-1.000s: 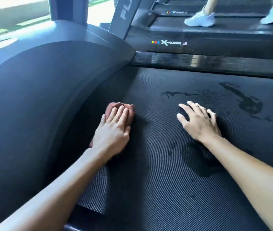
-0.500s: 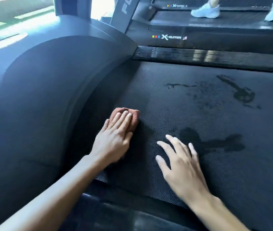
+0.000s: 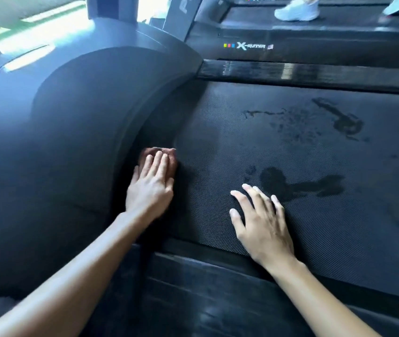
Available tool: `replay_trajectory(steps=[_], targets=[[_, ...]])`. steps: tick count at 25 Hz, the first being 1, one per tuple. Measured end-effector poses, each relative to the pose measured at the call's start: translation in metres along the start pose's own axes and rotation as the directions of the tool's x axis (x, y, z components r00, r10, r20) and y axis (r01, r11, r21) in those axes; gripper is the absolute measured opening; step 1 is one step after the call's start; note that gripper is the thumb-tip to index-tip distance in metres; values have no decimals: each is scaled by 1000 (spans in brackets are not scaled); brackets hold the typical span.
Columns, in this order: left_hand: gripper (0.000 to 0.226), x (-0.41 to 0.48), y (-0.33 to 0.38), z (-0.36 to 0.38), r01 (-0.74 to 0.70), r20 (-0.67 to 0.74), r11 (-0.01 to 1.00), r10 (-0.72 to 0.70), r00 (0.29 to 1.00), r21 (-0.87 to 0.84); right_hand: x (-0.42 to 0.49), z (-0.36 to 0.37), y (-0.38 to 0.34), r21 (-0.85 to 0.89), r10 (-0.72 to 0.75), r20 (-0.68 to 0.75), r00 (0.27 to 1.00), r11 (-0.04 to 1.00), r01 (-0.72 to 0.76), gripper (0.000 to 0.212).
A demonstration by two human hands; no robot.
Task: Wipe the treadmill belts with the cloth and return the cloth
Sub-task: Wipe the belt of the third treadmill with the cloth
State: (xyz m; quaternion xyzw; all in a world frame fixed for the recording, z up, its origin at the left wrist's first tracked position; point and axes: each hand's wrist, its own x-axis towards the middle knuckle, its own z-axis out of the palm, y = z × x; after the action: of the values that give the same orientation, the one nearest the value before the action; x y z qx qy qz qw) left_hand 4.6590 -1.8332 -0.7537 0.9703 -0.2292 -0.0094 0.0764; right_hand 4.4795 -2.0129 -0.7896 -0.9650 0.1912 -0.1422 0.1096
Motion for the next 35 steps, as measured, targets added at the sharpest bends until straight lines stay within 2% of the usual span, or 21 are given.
replay_trajectory(steps=[2, 4, 5, 8, 9, 12, 13, 14, 17, 19, 21, 22, 23, 26, 27, 28, 30, 31, 32, 34, 35], targets=[[67, -27, 28, 14, -182, -27, 983, 182, 983, 1, 1, 0, -1, 4, 9, -11, 1000, 1000, -9, 49], [75, -45, 27, 15, -336, 24, 942, 335, 942, 6, 1, 0, 0, 4, 9, -17, 1000, 1000, -9, 49], [76, -37, 15, 9, -335, 32, 942, 335, 942, -16, 1, -1, 0, 10, 10, -19, 1000, 1000, -10, 49], [66, -19, -1, -2, -98, 23, 995, 98, 995, 5, 1, -1, -1, 17, 25, -23, 999, 1000, -24, 49], [65, -25, 9, -1, -113, 9, 993, 113, 994, 15, 1, -1, -2, 14, 26, -31, 999, 1000, -26, 49], [69, -65, 48, 16, -364, -5, 931, 364, 931, 10, 0, 0, -1, 27, 30, -31, 999, 999, -29, 50], [69, -61, 45, 15, -394, 5, 919, 394, 919, -9, -1, -1, -1, 36, 26, -26, 999, 999, -25, 51], [68, -47, 38, 12, -356, 0, 934, 356, 934, -41, -2, -1, 0, 49, 20, -20, 1000, 999, -19, 52], [64, -23, 24, 4, -88, -10, 996, 88, 996, -29, -10, -9, 3, 86, 57, -16, 998, 995, -55, 49], [64, -41, 44, 8, -193, -26, 981, 192, 981, -9, -24, -16, 6, 90, 138, -44, 989, 987, -134, 46], [68, -69, 65, 17, -394, 4, 919, 394, 919, -21, -42, -21, 12, 81, 217, -78, 973, 974, -211, 46], [68, -67, 63, 16, -438, 16, 898, 439, 899, -42, -50, -23, 15, 71, 240, -71, 968, 969, -235, 45], [66, -53, 56, 14, -410, 25, 909, 413, 910, -70, -56, -23, 17, 58, 250, -48, 967, 967, -247, 44], [64, -20, 34, 8, -120, 9, 992, 120, 993, -40, -60, -20, 18, 33, 253, -5, 967, 967, -253, 44], [64, -26, 40, 10, -118, -9, 993, 118, 993, -14, -58, -18, 16, 22, 257, -11, 966, 966, -257, 44], [66, -38, 54, 13, -194, -30, 981, 193, 981, -13, -57, -17, 15, 13, 260, -23, 965, 965, -260, 45], [68, -74, 83, 23, -420, -27, 907, 420, 907, -25, -56, -17, 15, 21, 269, -34, 963, 963, -268, 46], [66, -77, 86, 24, -478, -5, 878, 478, 878, -29, -58, -17, 16, 30, 267, -45, 963, 963, -266, 46], [65, -66, 80, 20, -473, 11, 879, 474, 880, -59, -58, -17, 17, 35, 261, -60, 964, 965, -259, 46], [65, -28, 59, 11, -249, 13, 963, 252, 968, -104, -59, -18, 16, 42, 253, -77, 964, 967, -250, 46], [64, -18, 53, 8, -141, 6, 988, 141, 990, -62, -59, -18, 16, 45, 257, -79, 963, 966, -255, 46]])
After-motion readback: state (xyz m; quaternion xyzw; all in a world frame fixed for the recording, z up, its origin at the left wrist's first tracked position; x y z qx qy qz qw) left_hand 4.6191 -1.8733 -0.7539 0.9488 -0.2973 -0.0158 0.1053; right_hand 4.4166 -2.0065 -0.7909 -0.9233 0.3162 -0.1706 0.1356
